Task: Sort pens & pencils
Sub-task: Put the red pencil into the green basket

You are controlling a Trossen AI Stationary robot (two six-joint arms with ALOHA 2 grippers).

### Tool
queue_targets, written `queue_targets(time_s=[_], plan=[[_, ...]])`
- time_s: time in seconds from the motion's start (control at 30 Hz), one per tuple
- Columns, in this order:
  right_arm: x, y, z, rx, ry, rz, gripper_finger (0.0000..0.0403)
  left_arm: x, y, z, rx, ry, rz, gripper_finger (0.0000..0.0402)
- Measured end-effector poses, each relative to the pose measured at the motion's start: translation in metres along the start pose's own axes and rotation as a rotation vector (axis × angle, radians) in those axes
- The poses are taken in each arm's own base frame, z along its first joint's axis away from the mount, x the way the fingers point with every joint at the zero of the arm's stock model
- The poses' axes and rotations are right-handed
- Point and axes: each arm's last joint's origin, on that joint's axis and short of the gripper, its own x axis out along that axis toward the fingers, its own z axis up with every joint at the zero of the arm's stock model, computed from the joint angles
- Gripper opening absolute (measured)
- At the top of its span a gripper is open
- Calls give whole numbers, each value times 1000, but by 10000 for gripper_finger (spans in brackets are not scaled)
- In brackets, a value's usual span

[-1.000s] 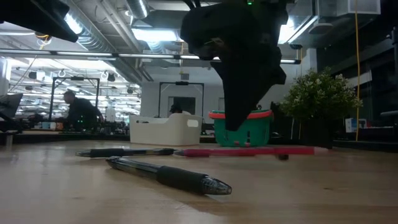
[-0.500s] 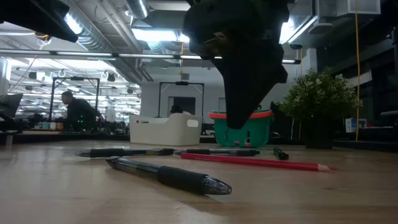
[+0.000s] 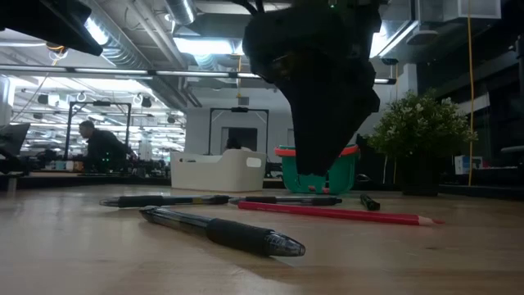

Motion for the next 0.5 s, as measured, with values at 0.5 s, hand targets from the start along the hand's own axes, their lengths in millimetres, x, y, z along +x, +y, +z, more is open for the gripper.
queue_targets(time_s=[0.5], plan=[[36,-8,-6,-24,38,-23,148,0,0,0,0,0,1,102]])
